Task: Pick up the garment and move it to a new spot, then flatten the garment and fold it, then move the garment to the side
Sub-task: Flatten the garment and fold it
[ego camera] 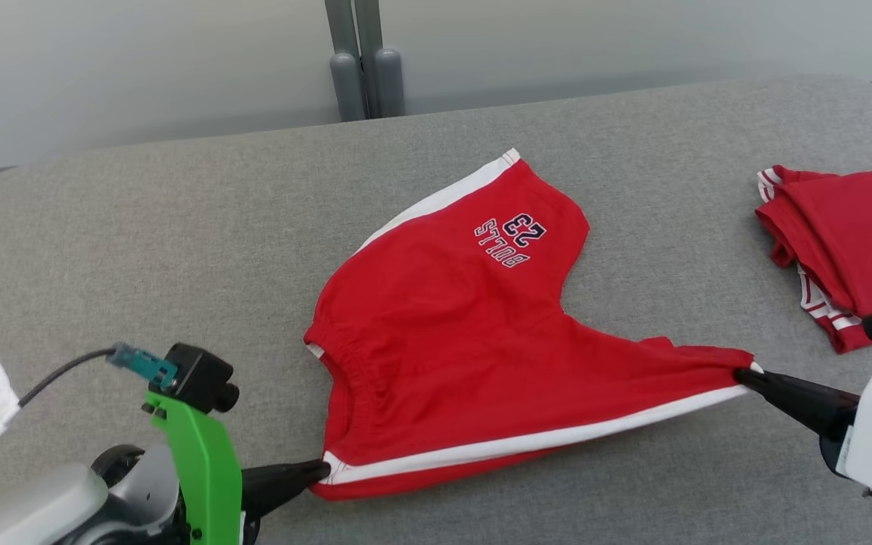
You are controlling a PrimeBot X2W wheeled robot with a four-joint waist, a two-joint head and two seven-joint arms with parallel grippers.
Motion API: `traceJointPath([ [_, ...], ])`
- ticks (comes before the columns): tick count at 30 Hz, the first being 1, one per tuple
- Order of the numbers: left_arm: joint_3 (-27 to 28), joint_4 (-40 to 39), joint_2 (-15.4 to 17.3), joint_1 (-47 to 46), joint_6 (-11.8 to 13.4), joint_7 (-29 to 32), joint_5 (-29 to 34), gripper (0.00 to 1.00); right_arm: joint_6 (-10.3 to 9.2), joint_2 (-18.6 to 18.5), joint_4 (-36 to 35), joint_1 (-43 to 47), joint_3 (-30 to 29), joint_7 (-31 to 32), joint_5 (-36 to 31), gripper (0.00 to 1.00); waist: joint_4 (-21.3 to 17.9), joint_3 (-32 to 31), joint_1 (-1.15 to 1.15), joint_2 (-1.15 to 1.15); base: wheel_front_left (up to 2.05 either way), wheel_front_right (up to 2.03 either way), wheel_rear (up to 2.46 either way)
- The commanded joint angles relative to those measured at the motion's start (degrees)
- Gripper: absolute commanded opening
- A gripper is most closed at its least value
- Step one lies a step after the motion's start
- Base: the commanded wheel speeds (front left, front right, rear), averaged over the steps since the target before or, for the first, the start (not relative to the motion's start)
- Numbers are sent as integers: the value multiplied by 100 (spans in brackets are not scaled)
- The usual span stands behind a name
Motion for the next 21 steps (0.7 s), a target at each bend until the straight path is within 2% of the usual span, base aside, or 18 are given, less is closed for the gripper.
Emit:
traceJointPath([
  [1,46,115,-90,-185,-110,264,-249,0,-7,69,0,-202,-68,215,189,0,87,98,1,0,0,0,0],
  [6,175,730,-448,-886,-331,1331,-900,0,-6,329,412,-932,-133,1200,685,0,306,333,1,0,0,0,0],
  [12,340,1646,-1026,-1757,-383,2284,-1396,0,-4,795,1527,-2219,-29,2428,826,0,600,851,1,0,0,0,0],
  [16,493,2174,-1288,-2245,-314,2547,-1490,0,-4,1184,2402,-3136,70,3052,690,0,787,1270,1,0,0,0,0],
  [21,751,2521,-1445,-2753,-343,2739,-1628,0,-4,1611,3380,-4178,170,3561,394,0,991,1801,1,0,0,0,0],
])
